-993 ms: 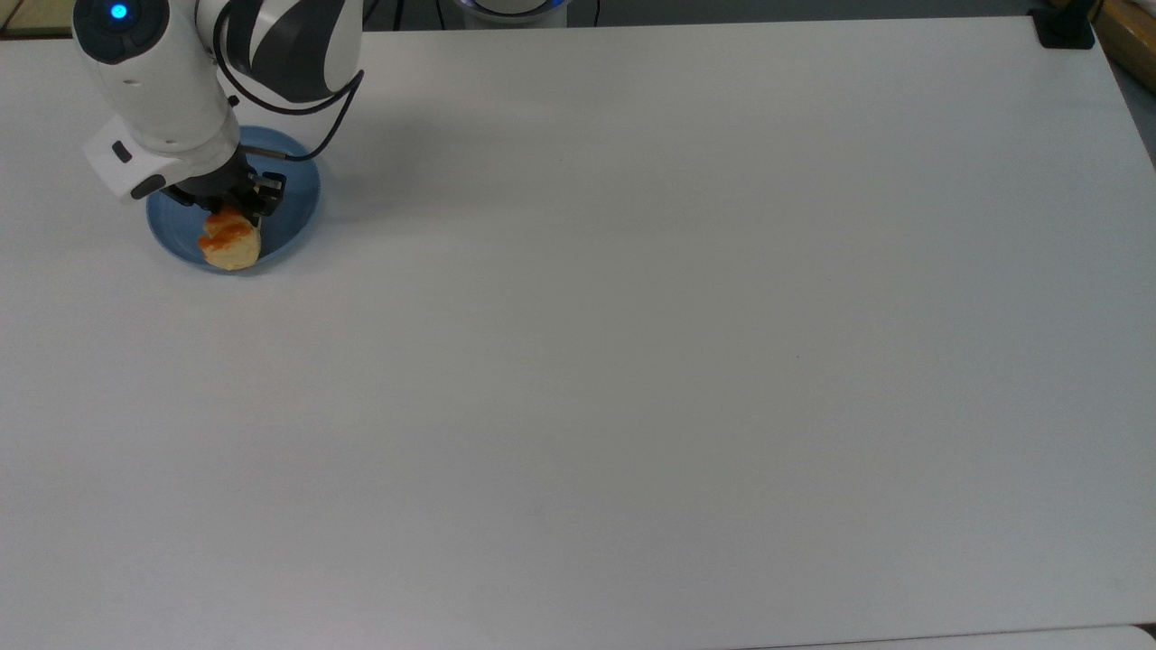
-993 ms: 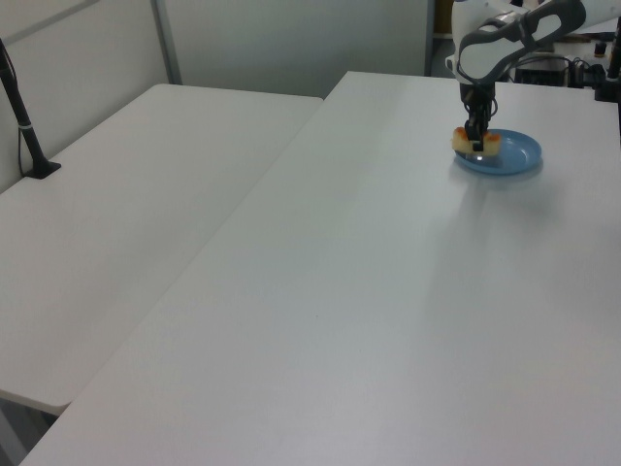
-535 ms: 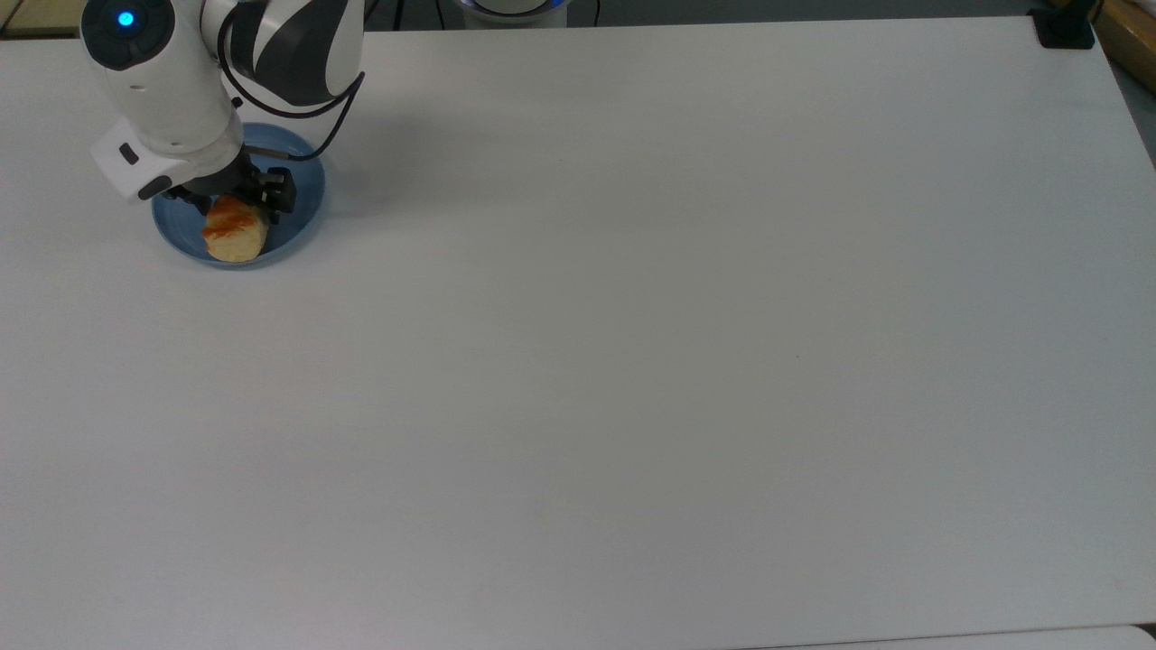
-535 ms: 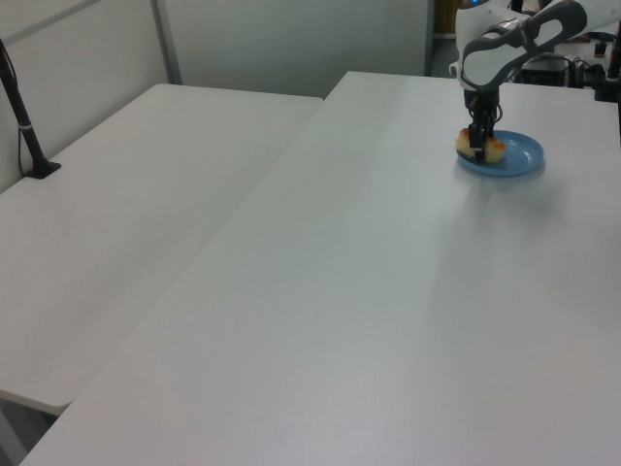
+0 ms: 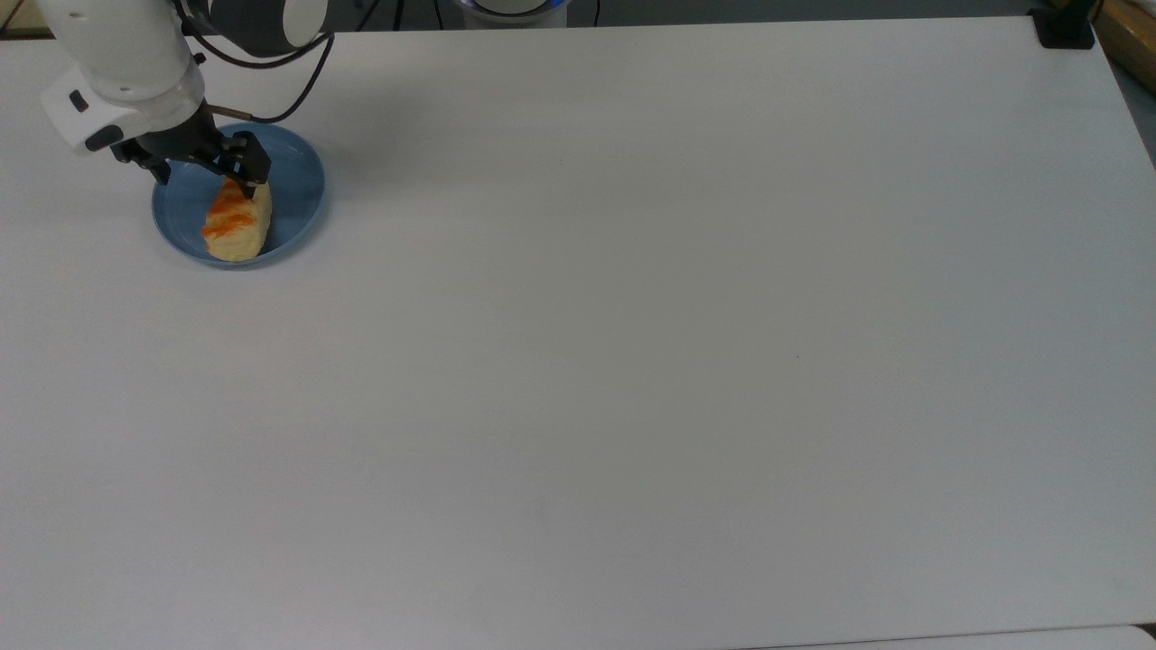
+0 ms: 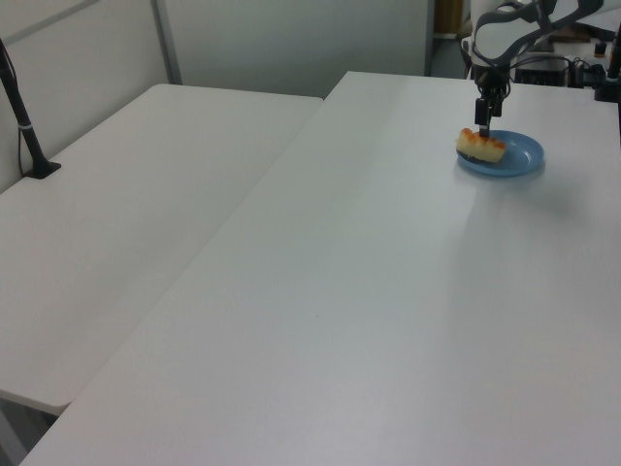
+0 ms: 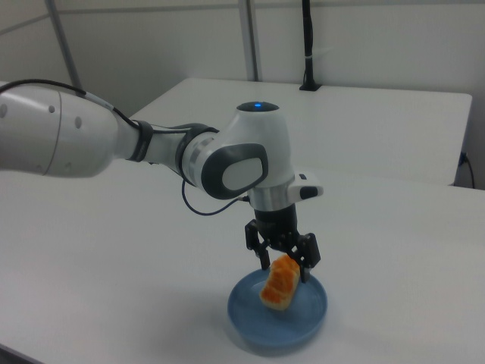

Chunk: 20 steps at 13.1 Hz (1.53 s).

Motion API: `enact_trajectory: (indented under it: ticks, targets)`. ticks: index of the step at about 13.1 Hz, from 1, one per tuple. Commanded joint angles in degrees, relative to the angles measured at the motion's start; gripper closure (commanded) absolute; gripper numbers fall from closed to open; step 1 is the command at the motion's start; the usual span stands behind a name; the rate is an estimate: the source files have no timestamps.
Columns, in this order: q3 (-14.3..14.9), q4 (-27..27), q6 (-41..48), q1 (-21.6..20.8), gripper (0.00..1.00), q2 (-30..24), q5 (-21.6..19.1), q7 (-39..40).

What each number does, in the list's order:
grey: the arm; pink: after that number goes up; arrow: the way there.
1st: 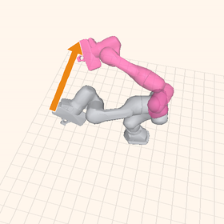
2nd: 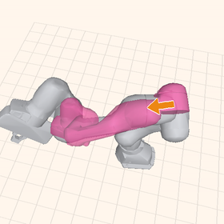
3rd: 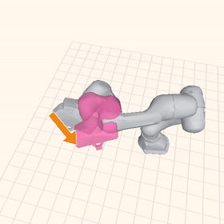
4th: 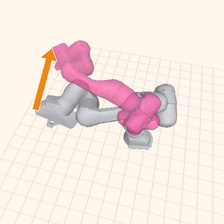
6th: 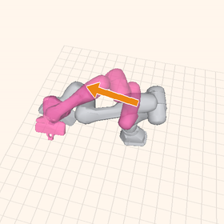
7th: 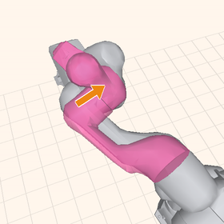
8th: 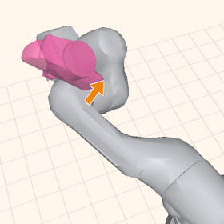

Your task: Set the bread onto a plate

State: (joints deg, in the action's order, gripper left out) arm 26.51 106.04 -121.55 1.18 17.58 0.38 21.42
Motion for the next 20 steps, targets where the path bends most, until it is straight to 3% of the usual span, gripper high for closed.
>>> enact_trajectory:
  ticks: [1, 2, 4, 7, 9, 14, 20]
  targets:
    - [-0.4, 1.3, 3.5, -2.4, 0.00, -7.1, -4.2, -4.5]
    - [-1.0, 0.0, 5.3, -4.4, 0.00, -9.1, -4.2, -8.9]
    - [-3.7, -3.5, 11.1, -4.4, 0.00, -11.5, -4.2, -13.7]
    - [-14.4, -10.0, 23.6, -0.8, 0.00, -14.6, -1.7, -18.7]
    - [-18.8, -10.1, 24.6, 0.4, 0.00, -16.0, -1.2, -19.0]
    - [-25.8, -11.6, 25.7, 0.7, 0.00, -17.1, 3.0, -32.7]
    - [-27.0, -11.6, 25.3, 0.2, 0.00, -17.0, 2.8, -32.7]
